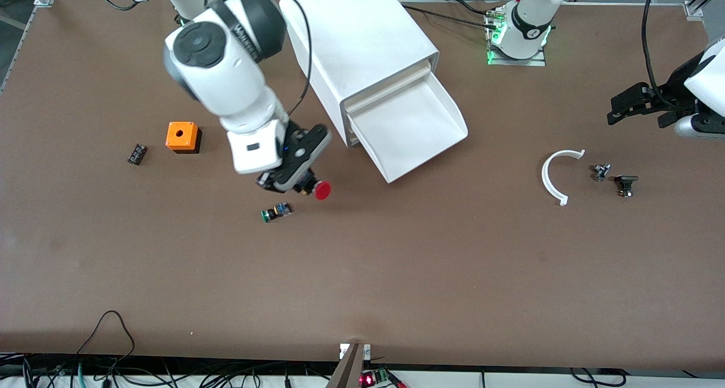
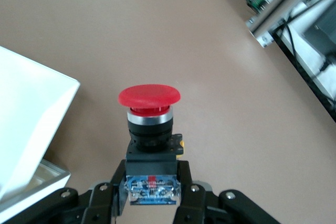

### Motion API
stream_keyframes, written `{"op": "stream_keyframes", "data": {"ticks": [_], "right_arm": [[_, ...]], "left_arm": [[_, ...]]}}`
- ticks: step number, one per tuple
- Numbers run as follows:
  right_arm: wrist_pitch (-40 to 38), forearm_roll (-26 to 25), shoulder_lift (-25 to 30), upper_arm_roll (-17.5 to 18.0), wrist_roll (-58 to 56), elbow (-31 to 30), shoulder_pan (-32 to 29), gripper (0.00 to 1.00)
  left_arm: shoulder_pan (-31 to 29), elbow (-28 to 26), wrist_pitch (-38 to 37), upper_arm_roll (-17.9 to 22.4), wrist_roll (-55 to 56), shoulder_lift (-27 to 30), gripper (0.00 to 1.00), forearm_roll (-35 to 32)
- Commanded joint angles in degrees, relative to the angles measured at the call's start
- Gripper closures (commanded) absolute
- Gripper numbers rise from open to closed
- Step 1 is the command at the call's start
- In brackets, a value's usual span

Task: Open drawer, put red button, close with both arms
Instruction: 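Carry the red button with the right gripper over the open drawer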

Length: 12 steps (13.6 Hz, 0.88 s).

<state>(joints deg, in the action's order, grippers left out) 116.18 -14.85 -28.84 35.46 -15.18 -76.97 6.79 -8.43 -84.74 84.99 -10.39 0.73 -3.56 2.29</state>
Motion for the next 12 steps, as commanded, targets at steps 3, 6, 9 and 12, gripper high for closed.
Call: {"op": "stream_keyframes", "data": {"ticks": [3,6,9,12], "right_arm": [[-0.8,-1.7,-4.0,2.9,-5.4,3.6,3.5,0.72],[-1.2,-6.2,-5.1,2.8,-5.7,3.7,10.1,0.72],[-2.4,-11.9,-7.5,2.6,-5.7,5.5,14.8,0.72],[-3.2,-17.8,-9.1,2.6,-7.0,5.4,17.6,0.72]], "left_arm": [[-0.5,2.3,-5.1,1.3,0.2,-1.6,0.0,5.3],[-0.9,1.7,-6.6,4.7,0.0,-2.8,0.0,13.1],[-1.0,0.8,-6.1,4.8,-0.3,-5.0,0.0,15.4],[-2.5,-0.7,-6.1,4.9,-0.4,-5.6,0.0,21.3]]}}
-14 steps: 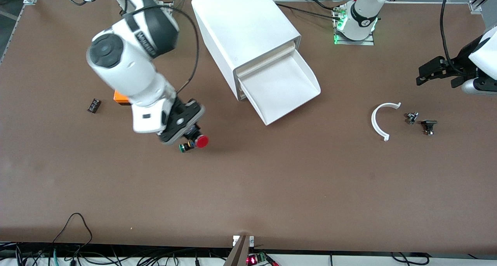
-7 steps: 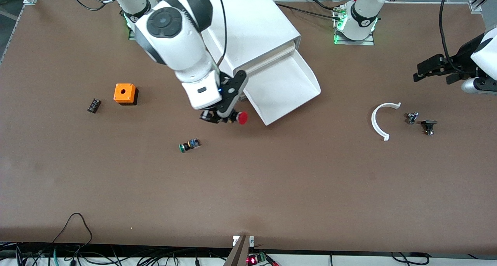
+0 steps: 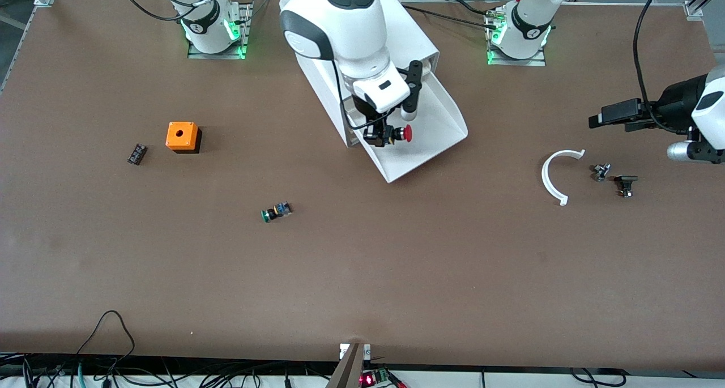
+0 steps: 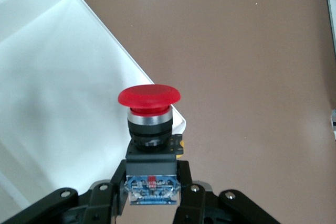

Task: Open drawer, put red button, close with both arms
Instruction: 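Carry the red button with the right gripper over the open drawer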

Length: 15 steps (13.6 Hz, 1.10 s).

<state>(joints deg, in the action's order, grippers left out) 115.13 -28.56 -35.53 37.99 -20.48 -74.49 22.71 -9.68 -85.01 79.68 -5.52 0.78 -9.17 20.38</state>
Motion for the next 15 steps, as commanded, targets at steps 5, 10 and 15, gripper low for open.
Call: {"op": "stream_keyframes", "data": {"ticks": [5,10,15], "right_arm": [[-3.8,-5.1,-4.9,0.0,-11.8,2.9,3.7,0.7],[-3.9,-7.6,-7.7,0.0,-12.0,2.8,6.0,0.7],[-4.7,-8.4,-9.2,-0.1,-11.9,2.8,7.4,0.61]], "left_arm": [[-1.7,-0.3,-0.8,0.2,-0.3,-0.6,0.0,4.0],[-1.8,-0.3,-0.8,0.3,-0.4,-0.6,0.0,4.1],[-1.8,-0.3,-0.8,0.3,-0.4,-0.7,0.0,3.7]]}}
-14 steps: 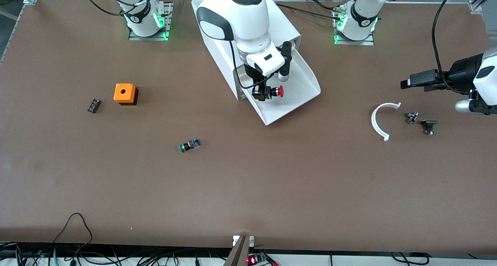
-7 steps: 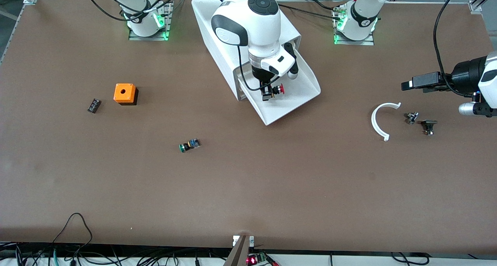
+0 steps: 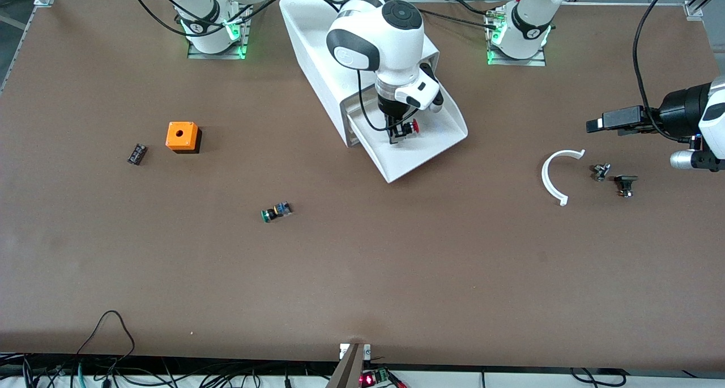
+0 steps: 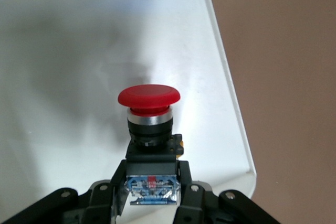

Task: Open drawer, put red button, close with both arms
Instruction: 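Carry the red button with the right gripper over the open drawer, then release the button into the drawer while the left gripper reaches the drawer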

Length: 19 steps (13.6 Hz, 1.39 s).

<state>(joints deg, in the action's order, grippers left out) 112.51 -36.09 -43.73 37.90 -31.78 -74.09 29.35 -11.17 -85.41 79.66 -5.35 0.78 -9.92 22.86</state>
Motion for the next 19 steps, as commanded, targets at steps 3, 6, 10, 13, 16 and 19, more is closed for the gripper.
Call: {"op": "stream_keyframes", "data": {"ticks": [3,6,10,13,16,19], "right_arm": [[-2.9,-0.8,-2.3,0.0,0.1,2.4,1.1,0.36],[-3.3,-0.8,-2.7,0.1,3.5,2.6,1.2,0.0],[-9.0,-0.5,-0.4,0.6,9.1,8.9,1.0,0.0],[-14.0,-0.3,0.7,0.2,9.8,18.3,-0.1,0.0],[-13.4,0.1,4.1,0.2,11.6,19.1,-6.9,0.0],[-13.4,3.2,5.8,-0.2,19.2,18.3,-13.6,0.0]], "left_arm": [[-0.2,0.2,-0.6,0.1,-0.4,-0.1,0.0,0.8],[-0.2,0.1,0.4,0.0,-0.2,-0.1,0.0,1.4],[1.2,-8.6,15.1,-1.1,0.5,-0.2,0.0,-0.1],[4.7,-17.2,29.1,-3.4,4.0,-0.5,0.0,-4.6],[8.3,-24.6,43.3,-7.0,14.7,-2.1,0.0,-8.2],[16.4,-27.4,50.7,-7.3,33.8,-5.2,0.0,-13.9]]}}
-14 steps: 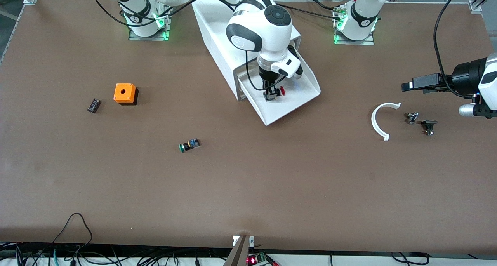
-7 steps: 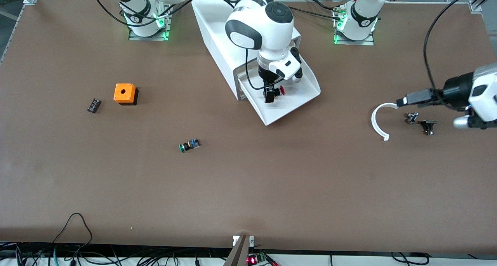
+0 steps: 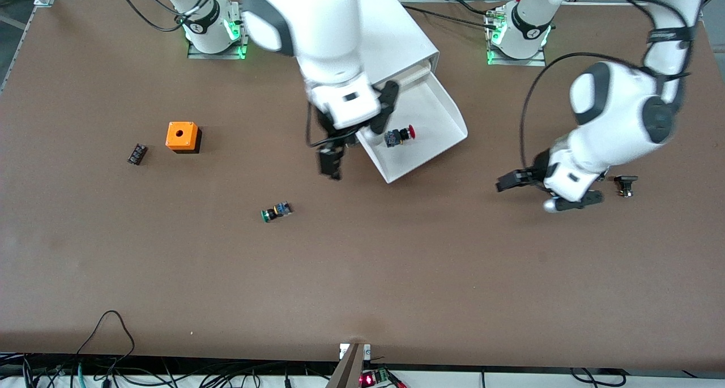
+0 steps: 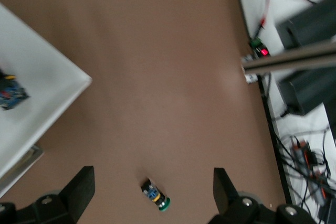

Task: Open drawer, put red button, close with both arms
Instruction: 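Release the button into the drawer while the left gripper reaches the drawer, then push the drawer shut with the left gripper while the right gripper withdraws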

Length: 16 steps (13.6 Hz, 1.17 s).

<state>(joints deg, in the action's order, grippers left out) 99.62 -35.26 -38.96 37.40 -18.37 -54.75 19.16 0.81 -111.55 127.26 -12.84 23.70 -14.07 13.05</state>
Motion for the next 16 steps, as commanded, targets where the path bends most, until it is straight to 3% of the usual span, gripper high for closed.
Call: {"op": "stream_keyframes", "data": {"ticks": [1,3,6,9,12,14,16], "right_arm": [[-0.4,4.3,1.6,-0.2,10.5,-2.5,-5.6,0.0],[1.4,7.5,3.0,-3.7,19.3,-5.6,-7.9,0.0],[1.7,16.8,6.7,-13.3,27.7,-11.7,-8.3,0.0],[0.9,19.1,10.1,-19.6,31.4,-18.9,-9.1,0.0],[1.5,20.3,14.0,-20.6,35.1,-28.0,-12.4,0.0],[2.1,20.8,15.7,-22.1,38.7,-30.8,-13.3,0.0],[2.2,24.9,17.3,-24.2,40.6,-32.4,-14.5,0.0]], "left_arm": [[7.4,-1.3,4.0,0.2,17.6,-2.4,0.0,-7.5],[13.1,-1.4,5.6,0.2,31.7,-5.5,0.0,-14.3],[16.9,-4.0,5.5,-0.3,41.1,-5.6,0.0,-15.8],[16.9,-8.1,4.8,-5.9,45.4,-3.9,0.0,-15.2],[16.8,-9.6,2.6,-12.7,53.9,-3.2,0.0,-15.2],[16.8,-10.5,2.3,-16.1,55.8,-2.9,0.0,-15.2],[16.8,-11.1,1.5,-17.9,56.3,-2.9,0.0,-15.2]]}}
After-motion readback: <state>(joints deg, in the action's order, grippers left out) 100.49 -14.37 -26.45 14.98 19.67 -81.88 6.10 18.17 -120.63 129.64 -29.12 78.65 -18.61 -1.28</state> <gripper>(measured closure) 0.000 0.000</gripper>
